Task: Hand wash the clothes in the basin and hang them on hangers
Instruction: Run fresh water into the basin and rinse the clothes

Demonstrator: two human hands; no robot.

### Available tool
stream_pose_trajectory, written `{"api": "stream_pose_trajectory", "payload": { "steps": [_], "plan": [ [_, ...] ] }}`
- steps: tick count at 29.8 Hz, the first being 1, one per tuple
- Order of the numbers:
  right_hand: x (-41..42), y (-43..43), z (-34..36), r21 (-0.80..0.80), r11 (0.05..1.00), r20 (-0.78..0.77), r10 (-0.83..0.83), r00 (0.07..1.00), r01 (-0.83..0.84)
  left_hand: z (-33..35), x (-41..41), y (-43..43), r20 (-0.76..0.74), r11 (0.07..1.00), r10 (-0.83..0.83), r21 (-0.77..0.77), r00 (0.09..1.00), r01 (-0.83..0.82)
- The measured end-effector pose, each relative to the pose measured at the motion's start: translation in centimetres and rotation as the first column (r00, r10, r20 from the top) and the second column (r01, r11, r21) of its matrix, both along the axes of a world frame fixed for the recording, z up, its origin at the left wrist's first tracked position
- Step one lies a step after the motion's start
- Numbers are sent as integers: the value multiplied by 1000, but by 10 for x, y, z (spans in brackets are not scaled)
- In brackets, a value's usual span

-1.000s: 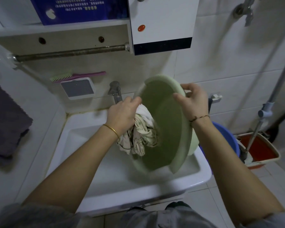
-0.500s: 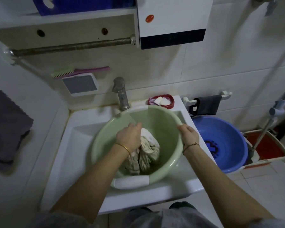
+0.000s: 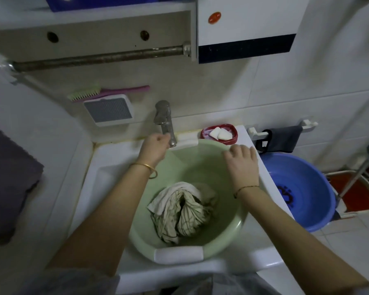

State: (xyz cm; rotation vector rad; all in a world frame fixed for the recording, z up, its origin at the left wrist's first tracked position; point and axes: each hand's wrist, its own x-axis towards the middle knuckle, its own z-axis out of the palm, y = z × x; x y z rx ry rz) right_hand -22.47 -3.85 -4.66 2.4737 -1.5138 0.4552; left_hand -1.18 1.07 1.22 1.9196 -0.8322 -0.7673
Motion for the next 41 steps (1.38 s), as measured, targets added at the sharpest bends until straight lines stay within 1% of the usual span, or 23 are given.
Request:
{"api": "stream_pose_trajectory", "payload": {
  "steps": [2,3,5,7,12,15,17,22,26,29,32,37,39,41],
  "plan": [
    [12,0,5,45,993,-75,114,991,-111,9,2,-12,-173,993,90,-62,981,-102],
    [16,-2,6,70,988,-108,147,983,-139,13,2,-17,-227,988,114,-76,967,-134],
    [21,-4,4,150,976,-186,185,965,-158,15,3,-24,-275,979,147,-100,950,-180],
    [22,-5,-3,221,966,-217,179,960,-131,12,6,-28,-282,969,177,-116,943,-217],
    [22,-7,-15,307,951,-176,96,980,-38,9,12,-34,-277,958,179,-171,944,-232],
    [28,-9,-22,312,950,-102,37,994,-3,15,16,-38,-231,957,179,-183,956,-223],
    [35,-10,-24,298,954,-84,14,996,12,17,19,-41,-206,959,169,-190,964,-209],
    [39,-9,-28,297,954,-125,6,992,32,16,23,-47,-176,956,184,-198,967,-218],
    [36,-11,-32,314,949,-91,-3,996,31,17,26,-52,-148,951,191,-218,970,-220],
    [38,-11,-32,302,953,-98,-1,995,30,20,26,-53,-142,952,181,-224,973,-210],
    [38,-10,-33,294,955,-118,-5,993,39,22,25,-54,-152,951,185,-221,971,-216],
    [32,-9,-33,290,957,-103,4,995,26,26,22,-50,-169,956,179,-204,969,-213],
    [32,-7,-33,283,959,-83,9,997,15,28,21,-47,-221,950,187,-207,957,-234],
    [32,-7,-32,243,969,-27,54,998,-46,22,20,-39,-291,930,232,-213,928,-299]
  ]
}}
